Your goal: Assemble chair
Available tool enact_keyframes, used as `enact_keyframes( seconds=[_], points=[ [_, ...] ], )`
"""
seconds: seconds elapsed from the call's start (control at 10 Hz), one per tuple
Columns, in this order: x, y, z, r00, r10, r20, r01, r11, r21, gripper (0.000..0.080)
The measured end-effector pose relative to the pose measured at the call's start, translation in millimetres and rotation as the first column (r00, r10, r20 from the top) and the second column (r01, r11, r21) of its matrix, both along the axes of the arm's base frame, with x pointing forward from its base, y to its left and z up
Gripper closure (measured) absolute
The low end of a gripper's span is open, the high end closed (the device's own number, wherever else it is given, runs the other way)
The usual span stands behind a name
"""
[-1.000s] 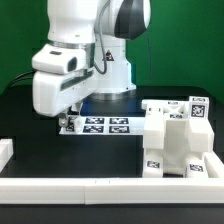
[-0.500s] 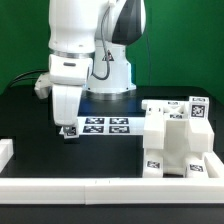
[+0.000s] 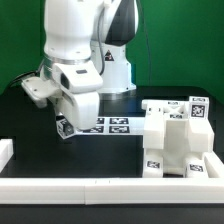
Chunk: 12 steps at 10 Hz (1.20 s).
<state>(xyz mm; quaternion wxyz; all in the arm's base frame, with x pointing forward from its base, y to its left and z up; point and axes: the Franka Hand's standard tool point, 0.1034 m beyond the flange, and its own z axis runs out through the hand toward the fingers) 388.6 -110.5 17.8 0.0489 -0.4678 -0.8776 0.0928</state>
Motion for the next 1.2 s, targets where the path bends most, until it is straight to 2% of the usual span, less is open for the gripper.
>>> enact_keyframes(
  seconds=[0.2, 0.3, 0.4, 0.5, 0.6, 0.7, 0.8, 0.9, 1.1, 1.2],
  points=[
    [-1.9, -4.4, -0.1, 0.996, 0.091, -0.009, -0.091, 0.996, 0.01, 0.0518],
    [-2.4, -4.7, -0.5, 0.997, 0.075, -0.009, -0.075, 0.997, 0.007, 0.0416],
    [-2.7, -5.2, -0.7, 0.997, 0.073, -0.01, -0.073, 0.997, 0.007, 0.028],
    [-3.0, -5.4, -0.9, 0.998, 0.06, -0.009, -0.06, 0.998, 0.004, 0.028],
    [-2.8, -7.1, 0.6, 1.0, 0.026, -0.005, -0.026, 1.0, -0.001, 0.0173],
    [0.9, -11.9, 8.7, 1.0, -0.016, 0.013, 0.016, 1.0, -0.008, 0.0156],
    [4.8, -13.9, 16.1, 0.979, -0.199, 0.038, 0.201, 0.979, -0.037, 0.0156],
    [11.1, -13.0, 20.8, 0.928, -0.366, 0.07, 0.37, 0.927, -0.063, 0.0151],
    [20.1, -0.5, 25.2, 0.745, -0.655, 0.125, 0.667, 0.735, -0.12, 0.0151],
    [26.3, -4.7, 28.0, 0.744, -0.654, 0.139, 0.667, 0.737, -0.108, 0.0151]
  ],
)
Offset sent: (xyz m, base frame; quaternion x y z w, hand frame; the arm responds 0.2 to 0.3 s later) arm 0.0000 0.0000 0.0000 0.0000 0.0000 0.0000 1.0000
